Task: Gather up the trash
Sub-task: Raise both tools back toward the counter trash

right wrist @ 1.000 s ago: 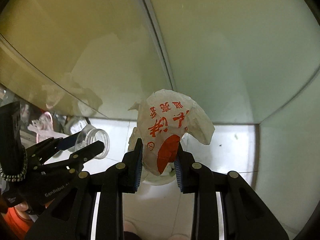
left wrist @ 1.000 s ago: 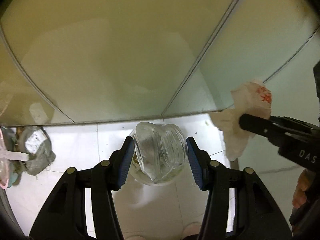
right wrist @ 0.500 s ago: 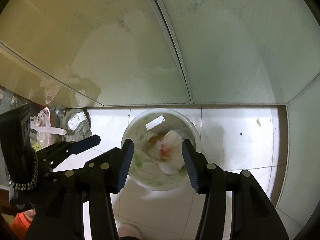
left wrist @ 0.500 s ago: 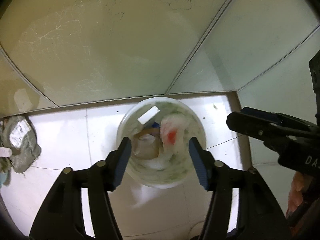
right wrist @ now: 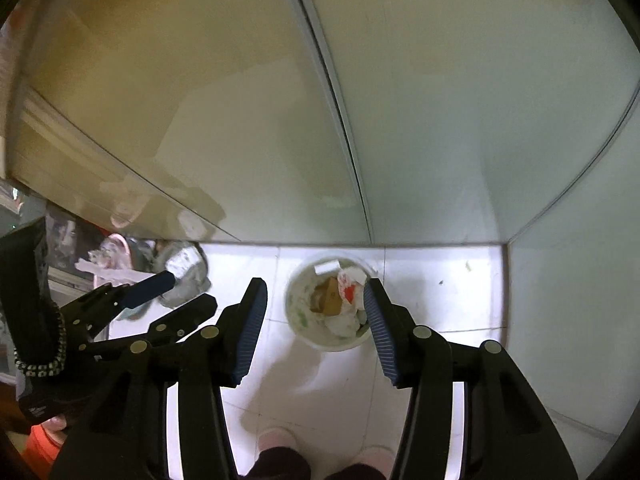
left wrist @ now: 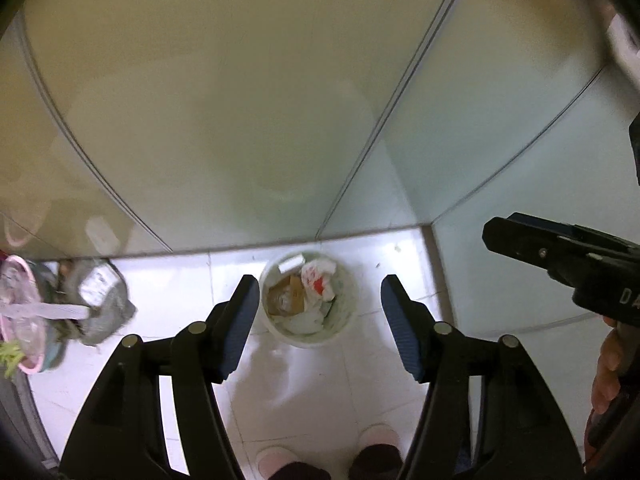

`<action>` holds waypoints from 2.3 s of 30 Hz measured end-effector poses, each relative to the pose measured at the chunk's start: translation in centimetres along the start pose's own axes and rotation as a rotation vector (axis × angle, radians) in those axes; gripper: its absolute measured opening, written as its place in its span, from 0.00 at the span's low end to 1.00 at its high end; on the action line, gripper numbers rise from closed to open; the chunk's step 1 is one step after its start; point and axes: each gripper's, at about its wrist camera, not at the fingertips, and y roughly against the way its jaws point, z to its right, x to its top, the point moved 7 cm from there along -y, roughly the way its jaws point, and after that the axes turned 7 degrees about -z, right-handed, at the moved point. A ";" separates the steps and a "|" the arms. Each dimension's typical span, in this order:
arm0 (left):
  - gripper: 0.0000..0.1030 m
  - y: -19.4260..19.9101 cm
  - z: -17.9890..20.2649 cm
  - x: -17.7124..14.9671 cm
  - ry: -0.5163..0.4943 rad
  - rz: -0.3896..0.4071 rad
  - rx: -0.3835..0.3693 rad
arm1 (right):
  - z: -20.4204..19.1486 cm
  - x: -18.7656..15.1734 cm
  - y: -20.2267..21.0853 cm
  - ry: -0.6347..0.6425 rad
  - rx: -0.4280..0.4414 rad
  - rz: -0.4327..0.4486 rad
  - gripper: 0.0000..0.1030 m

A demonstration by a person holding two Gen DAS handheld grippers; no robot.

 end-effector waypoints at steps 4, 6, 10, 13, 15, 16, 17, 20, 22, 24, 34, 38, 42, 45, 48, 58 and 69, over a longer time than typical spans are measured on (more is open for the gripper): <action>0.60 10.1 1.5 2.8 0.006 0.046 0.015 | -3.1 2.2 9.7 0.020 -0.008 0.065 0.45; 0.60 15.4 2.5 4.2 0.001 0.090 0.018 | -4.2 3.1 13.8 0.026 -0.009 0.091 0.45; 0.60 26.3 4.2 7.1 -0.008 0.186 0.004 | -7.1 4.9 24.4 0.022 -0.014 0.198 0.45; 0.60 34.1 5.3 8.7 -0.032 0.278 0.015 | -9.0 5.6 31.3 0.023 -0.013 0.289 0.45; 0.60 39.3 6.2 9.4 -0.050 0.339 0.012 | -10.0 5.9 35.3 0.026 -0.019 0.350 0.45; 0.60 41.5 6.4 9.7 -0.058 0.368 0.010 | -10.7 6.0 37.2 0.028 -0.023 0.381 0.45; 0.60 43.5 6.4 9.8 -0.062 0.393 0.008 | -11.5 6.0 38.9 0.031 -0.029 0.412 0.45; 0.61 48.9 7.0 10.0 -0.070 0.462 -0.026 | -13.6 6.1 43.1 0.046 -0.051 0.490 0.45; 0.65 51.5 7.1 10.0 -0.082 0.508 -0.039 | -15.0 6.0 45.8 0.064 -0.078 0.553 0.46; 0.66 54.0 7.0 9.4 -0.093 0.553 -0.033 | -16.3 6.0 47.4 0.075 -0.102 0.599 0.60; 0.91 58.4 5.1 10.6 -0.081 0.651 0.014 | -19.0 6.1 51.8 0.107 -0.215 0.792 0.97; 0.91 58.0 4.9 13.1 -0.070 0.669 0.033 | -18.2 8.0 51.7 0.118 -0.206 0.810 0.98; 0.91 56.8 5.2 16.4 -0.052 0.691 0.063 | -17.2 10.2 51.3 0.132 -0.178 0.814 0.98; 0.91 55.5 5.8 20.0 -0.024 0.701 0.084 | -15.9 12.9 50.9 0.158 -0.151 0.813 0.98; 0.91 54.2 6.6 23.6 -0.006 0.688 0.095 | -13.9 16.7 50.9 0.174 -0.140 0.800 0.98; 0.91 50.0 6.7 33.0 0.117 0.659 0.172 | -8.5 26.7 48.3 0.223 -0.047 0.693 0.98; 0.91 45.4 1.0 39.0 0.185 0.577 0.245 | -8.8 34.7 39.7 0.225 0.018 0.554 0.98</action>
